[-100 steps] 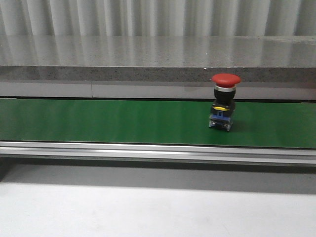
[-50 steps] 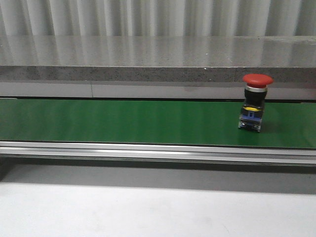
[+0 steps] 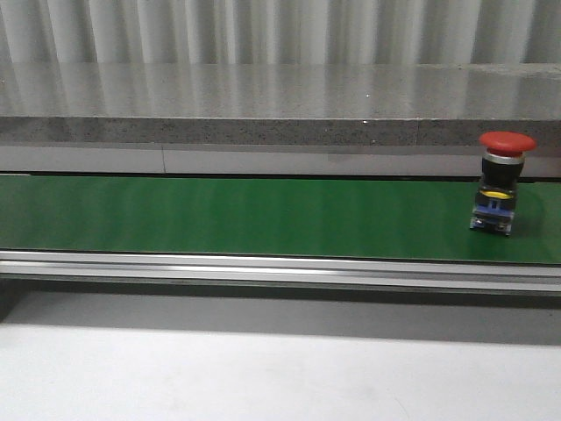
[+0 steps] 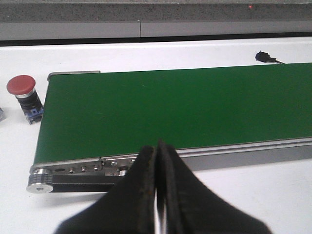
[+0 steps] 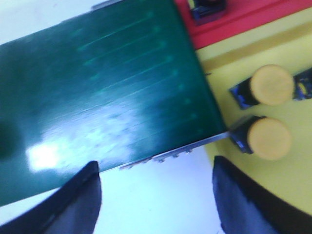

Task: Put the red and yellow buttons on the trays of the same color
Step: 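Grasp the red button at the belt's far end with the right gripper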

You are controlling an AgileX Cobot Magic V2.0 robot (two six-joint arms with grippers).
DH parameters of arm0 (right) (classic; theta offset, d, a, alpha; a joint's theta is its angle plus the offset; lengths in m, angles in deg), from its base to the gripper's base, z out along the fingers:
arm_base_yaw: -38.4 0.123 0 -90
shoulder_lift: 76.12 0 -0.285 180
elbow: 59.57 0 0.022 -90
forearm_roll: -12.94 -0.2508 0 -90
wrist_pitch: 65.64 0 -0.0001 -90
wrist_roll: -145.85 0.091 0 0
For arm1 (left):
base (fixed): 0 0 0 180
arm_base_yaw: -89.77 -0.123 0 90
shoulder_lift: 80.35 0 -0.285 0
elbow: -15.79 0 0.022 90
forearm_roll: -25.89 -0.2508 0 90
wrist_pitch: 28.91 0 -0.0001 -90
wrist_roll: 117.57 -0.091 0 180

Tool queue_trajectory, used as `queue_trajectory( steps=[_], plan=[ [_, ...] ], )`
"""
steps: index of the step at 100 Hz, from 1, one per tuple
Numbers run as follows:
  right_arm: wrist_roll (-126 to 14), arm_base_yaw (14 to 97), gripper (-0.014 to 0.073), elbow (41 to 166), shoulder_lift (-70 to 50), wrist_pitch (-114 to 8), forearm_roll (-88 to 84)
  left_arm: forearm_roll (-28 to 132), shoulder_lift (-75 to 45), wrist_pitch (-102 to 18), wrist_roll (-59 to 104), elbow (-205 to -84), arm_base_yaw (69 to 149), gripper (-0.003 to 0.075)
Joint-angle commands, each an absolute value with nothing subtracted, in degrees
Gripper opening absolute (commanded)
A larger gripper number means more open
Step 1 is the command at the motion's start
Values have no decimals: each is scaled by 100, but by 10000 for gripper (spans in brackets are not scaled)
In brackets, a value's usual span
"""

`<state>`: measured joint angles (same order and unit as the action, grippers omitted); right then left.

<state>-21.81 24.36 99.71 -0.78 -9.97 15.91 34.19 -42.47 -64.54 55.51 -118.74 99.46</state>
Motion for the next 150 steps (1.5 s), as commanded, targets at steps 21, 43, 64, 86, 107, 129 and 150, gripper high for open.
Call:
queue_trajectory(
  steps=[21, 43, 64, 86, 107, 129, 150],
  plan=[
    [-3657, 2797, 491, 10110, -178, -1006, 311, 3528, -4226, -6038, 5552, -12029, 10002, -20],
    [-4760, 2832, 491, 10110, 201, -857, -651, 3528, -4226, -6038, 5552, -12029, 10002, -20],
    [-4999, 2847, 491, 10110, 689, -1083, -844, 3528, -4226, -6038, 5552, -12029, 10002, -20],
    [-5175, 2851, 491, 10110, 1101, -1612, -862, 3528, -4226, -6038, 5552, -12029, 10002, -20],
    [-5261, 2851, 476, 10110, 1275, -2385, -935, 3528, -4226, -6038, 5552, -12029, 10002, -20],
    [-5255, 2851, 134, 10110, 1331, -2842, -935, 3528, -4226, -6038, 5552, -12029, 10002, -20],
    [-5145, 2599, 70, 10177, 1174, -3182, -935, 3528, -4226, -6038, 5552, -12029, 10002, -20]
  ],
)
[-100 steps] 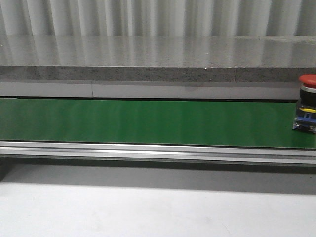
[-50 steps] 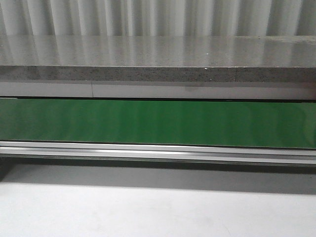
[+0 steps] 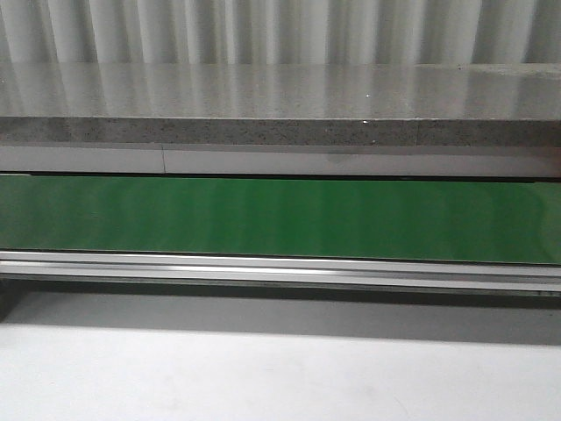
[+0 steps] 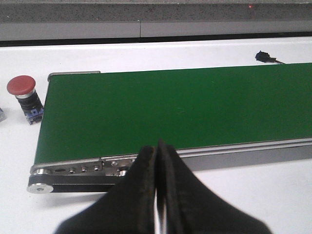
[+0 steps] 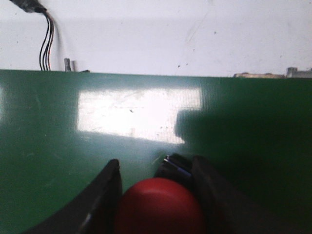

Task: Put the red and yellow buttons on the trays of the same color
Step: 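Grasp the red button at the belt's far end with the right gripper, then lower the red button into the red tray and open the right gripper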

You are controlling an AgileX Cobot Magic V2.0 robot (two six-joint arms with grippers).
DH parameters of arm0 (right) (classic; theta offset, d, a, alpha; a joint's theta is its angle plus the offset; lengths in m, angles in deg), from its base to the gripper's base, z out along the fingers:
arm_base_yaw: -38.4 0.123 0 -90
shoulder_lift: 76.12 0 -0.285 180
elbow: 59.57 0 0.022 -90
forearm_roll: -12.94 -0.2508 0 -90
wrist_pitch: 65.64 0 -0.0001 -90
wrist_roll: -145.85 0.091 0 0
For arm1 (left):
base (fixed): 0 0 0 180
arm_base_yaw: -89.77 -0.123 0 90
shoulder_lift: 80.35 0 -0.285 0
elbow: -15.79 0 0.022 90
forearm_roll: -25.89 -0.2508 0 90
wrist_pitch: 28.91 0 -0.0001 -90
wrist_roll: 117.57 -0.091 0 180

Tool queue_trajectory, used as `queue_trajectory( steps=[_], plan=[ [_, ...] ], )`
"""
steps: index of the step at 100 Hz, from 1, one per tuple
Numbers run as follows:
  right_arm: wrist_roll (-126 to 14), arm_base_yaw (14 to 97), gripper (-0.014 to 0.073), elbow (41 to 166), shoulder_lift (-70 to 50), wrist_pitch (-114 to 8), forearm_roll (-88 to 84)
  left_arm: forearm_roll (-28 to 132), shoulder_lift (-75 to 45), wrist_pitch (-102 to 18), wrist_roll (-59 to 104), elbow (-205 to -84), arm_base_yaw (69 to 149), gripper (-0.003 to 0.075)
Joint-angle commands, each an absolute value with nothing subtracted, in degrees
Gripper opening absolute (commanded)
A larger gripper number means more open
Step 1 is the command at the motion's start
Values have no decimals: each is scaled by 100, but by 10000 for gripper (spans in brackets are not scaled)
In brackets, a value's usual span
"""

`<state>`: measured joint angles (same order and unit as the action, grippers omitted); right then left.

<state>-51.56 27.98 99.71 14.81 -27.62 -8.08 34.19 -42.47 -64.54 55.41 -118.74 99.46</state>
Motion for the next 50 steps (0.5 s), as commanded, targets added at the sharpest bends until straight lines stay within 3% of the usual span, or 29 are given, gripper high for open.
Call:
queue_trajectory(
  steps=[1, 50],
  plan=[
    [-5145, 2579, 70, 10203, 1168, -3199, -935, 3528, -4226, -6038, 5552, -12029, 10002, -20],
    [-4607, 772, 70, 11240, 1317, -4358, -916, 3528, -4226, -6038, 5552, -12029, 10002, -20]
  ],
)
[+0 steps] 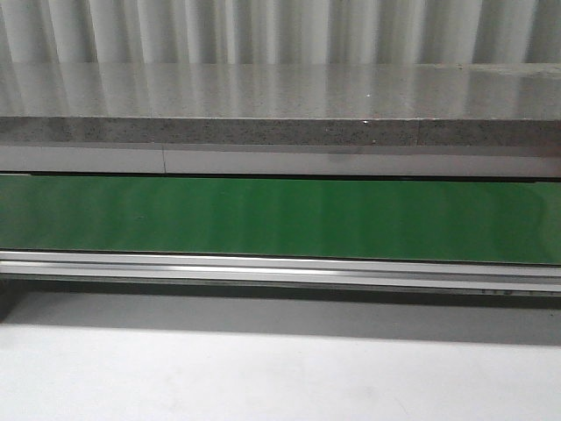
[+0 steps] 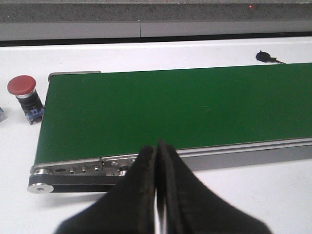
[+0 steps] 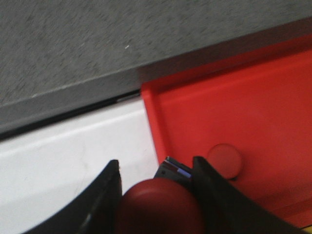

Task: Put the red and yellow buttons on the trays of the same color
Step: 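Lower the red button into the red tray and open the right gripper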

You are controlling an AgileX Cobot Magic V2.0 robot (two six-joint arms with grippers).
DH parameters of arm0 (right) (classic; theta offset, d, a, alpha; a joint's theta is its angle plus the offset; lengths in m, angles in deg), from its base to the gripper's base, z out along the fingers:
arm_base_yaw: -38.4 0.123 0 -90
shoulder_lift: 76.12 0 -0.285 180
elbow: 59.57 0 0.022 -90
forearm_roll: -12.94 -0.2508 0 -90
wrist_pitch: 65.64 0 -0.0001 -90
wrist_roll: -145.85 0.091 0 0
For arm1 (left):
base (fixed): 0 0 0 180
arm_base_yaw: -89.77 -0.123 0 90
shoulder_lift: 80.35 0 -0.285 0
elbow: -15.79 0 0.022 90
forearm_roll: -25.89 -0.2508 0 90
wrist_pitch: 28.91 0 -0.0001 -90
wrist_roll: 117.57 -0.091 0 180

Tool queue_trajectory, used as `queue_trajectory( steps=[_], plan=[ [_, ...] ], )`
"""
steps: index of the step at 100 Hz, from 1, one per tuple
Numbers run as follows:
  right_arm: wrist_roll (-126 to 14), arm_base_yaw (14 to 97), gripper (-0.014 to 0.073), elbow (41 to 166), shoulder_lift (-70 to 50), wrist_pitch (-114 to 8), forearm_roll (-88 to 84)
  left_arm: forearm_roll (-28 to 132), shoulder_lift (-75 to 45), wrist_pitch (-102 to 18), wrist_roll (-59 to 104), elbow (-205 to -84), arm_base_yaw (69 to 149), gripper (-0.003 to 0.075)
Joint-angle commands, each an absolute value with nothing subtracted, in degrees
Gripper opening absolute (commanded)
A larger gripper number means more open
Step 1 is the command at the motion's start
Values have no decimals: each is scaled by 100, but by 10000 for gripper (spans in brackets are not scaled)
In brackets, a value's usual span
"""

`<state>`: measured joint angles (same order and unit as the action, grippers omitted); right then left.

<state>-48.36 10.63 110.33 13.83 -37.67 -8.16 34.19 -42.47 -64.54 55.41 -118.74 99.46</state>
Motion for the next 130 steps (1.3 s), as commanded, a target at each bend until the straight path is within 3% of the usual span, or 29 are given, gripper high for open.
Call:
queue_trajectory(
  steps=[1, 40, 130],
  plan=[
    [-4593, 755, 70, 11240, 1336, -4371, -916, 3528, -4226, -6038, 5552, -12029, 10002, -20],
    [-3954, 318, 70, 11271, 2454, -5347, -916, 3528, -4226, -6038, 5552, -12029, 10002, -20],
    [-3798, 242, 70, 11490, 3799, -6143, -946, 3528, -4226, -6038, 5552, -12029, 10002, -20]
  ],
)
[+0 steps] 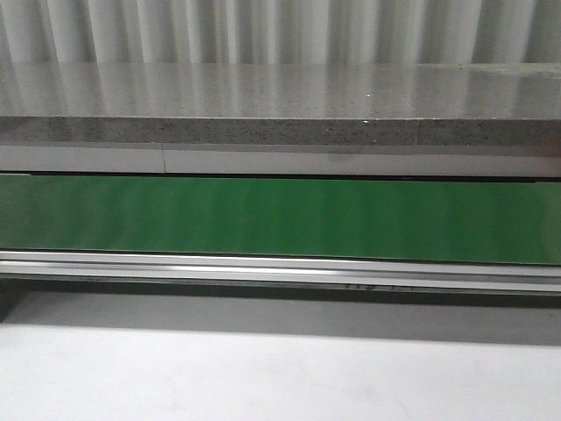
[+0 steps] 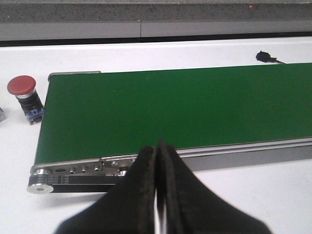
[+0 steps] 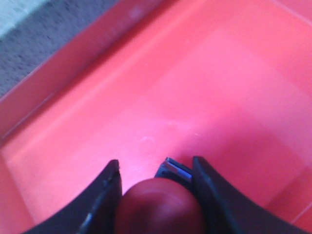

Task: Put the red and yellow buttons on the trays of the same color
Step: 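Lower the red button into the red tray and open the right gripper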

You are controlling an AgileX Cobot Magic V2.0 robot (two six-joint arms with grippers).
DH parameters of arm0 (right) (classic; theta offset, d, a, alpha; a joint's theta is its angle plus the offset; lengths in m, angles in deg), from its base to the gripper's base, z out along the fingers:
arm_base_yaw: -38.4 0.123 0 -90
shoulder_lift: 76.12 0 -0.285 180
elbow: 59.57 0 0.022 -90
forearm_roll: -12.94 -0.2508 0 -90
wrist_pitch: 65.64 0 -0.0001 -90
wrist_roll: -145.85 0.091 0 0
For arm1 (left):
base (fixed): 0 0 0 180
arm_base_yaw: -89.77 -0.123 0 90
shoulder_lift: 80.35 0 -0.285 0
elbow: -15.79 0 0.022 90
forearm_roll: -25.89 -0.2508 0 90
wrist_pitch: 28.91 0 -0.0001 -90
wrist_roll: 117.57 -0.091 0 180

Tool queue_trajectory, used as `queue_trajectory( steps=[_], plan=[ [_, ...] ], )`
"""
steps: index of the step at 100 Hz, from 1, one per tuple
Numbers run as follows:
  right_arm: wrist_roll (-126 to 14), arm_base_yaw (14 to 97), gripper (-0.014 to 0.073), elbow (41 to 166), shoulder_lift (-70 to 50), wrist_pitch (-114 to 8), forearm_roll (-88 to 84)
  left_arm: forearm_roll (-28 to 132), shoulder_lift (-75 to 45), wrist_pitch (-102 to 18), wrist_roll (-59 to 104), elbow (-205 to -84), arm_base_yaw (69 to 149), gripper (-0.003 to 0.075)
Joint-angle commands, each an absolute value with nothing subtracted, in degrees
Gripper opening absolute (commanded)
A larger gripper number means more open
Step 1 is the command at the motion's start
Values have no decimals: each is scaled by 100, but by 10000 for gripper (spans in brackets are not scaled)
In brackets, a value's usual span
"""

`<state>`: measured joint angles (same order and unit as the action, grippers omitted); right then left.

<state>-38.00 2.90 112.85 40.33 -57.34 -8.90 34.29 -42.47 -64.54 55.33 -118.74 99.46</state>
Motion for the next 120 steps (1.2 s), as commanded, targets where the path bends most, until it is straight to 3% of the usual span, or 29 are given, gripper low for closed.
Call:
queue_trajectory(
  steps=[1, 11, 18, 35, 42, 81, 88, 95, 120],
  plan=[
    [-3798, 242, 71, 11490, 3808, -6143, -946, 3528, -4226, -6038, 5552, -12029, 10002, -20],
    [-3798, 242, 94, 11490, 3869, -6161, -946, 3528, -4226, -6038, 5552, -12029, 10002, -20],
    [-3798, 242, 157, 11490, 3906, -6172, -946, 3528, -4226, -6038, 5552, -12029, 10002, -20],
    [-3798, 242, 451, 11490, 3914, -6220, -946, 3528, -4226, -6038, 5552, -12029, 10002, -20],
    [-3798, 242, 516, 11490, 3906, -6242, -946, 3528, -4226, -6038, 5552, -12029, 10002, -20],
    [-3808, 242, 520, 11490, 3227, -5815, -808, 3528, -4226, -6038, 5552, -12029, 10002, -20],
    [-3808, 262, 496, 11490, 2980, -5570, -714, 3528, -4226, -6038, 5552, -12029, 10002, -20],
    [-3810, 304, 419, 11490, 2722, -5245, -586, 3528, -4226, -6038, 5552, -12029, 10002, -20],
    [-3817, 944, -33, 11490, 1768, -4288, 346, 3528, -4226, -6038, 5552, -12029, 10002, -20]
  ],
)
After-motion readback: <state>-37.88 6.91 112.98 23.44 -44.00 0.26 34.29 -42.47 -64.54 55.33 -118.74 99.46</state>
